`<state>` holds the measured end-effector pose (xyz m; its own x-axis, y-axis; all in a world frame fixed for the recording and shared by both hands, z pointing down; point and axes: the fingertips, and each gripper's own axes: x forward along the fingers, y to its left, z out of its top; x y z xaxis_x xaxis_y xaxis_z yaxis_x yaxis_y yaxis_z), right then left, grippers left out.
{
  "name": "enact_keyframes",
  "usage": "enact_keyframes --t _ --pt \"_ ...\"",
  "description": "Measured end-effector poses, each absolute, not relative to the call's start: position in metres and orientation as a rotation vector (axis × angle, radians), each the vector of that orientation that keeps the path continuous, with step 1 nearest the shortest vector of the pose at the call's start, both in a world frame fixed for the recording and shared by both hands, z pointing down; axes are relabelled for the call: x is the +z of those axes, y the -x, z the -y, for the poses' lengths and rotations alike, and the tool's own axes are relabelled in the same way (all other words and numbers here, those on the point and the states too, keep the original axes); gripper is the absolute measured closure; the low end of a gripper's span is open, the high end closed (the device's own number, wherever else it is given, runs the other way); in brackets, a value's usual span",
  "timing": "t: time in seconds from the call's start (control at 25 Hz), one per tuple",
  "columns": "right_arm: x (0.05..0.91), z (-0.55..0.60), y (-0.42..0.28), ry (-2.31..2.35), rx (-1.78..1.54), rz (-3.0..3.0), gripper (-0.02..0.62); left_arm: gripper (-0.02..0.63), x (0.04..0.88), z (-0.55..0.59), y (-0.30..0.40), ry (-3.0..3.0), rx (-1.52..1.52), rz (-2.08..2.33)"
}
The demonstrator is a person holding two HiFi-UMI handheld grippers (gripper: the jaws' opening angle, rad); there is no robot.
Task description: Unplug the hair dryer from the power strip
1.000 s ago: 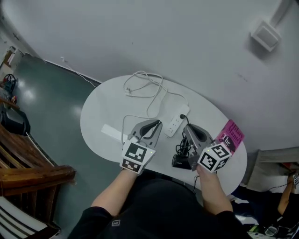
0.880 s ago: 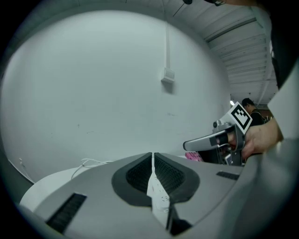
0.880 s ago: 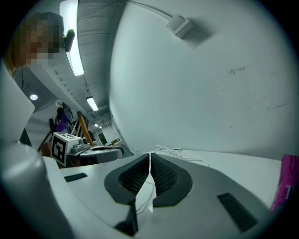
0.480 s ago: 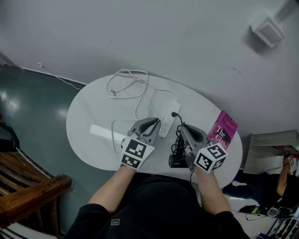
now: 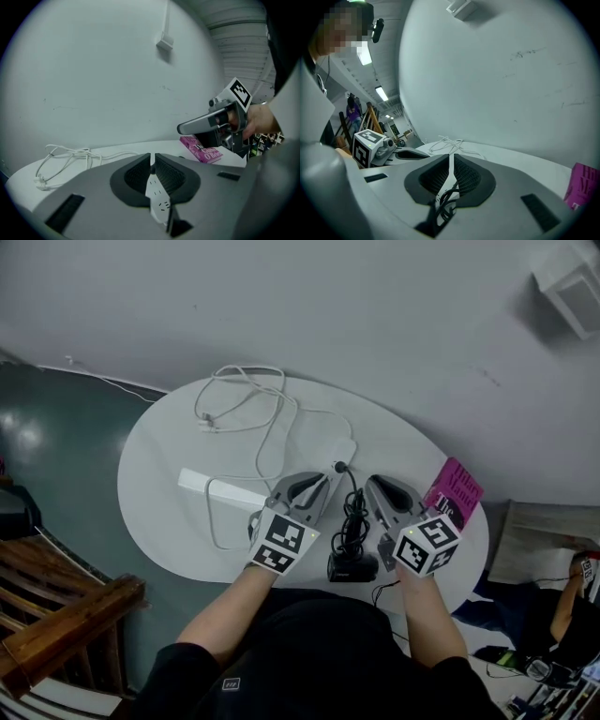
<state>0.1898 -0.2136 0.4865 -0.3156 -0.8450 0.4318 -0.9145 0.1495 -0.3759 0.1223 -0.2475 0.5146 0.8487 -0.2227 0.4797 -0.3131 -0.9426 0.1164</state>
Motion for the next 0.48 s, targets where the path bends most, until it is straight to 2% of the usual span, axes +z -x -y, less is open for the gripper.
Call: enact_keyframes --t 0.48 --pt "0.528 0.215 -0.209 -1.647 0.995 2.294 0.557 0.578 0.573 0.246 -0.148 -2.755 0.836 0.408"
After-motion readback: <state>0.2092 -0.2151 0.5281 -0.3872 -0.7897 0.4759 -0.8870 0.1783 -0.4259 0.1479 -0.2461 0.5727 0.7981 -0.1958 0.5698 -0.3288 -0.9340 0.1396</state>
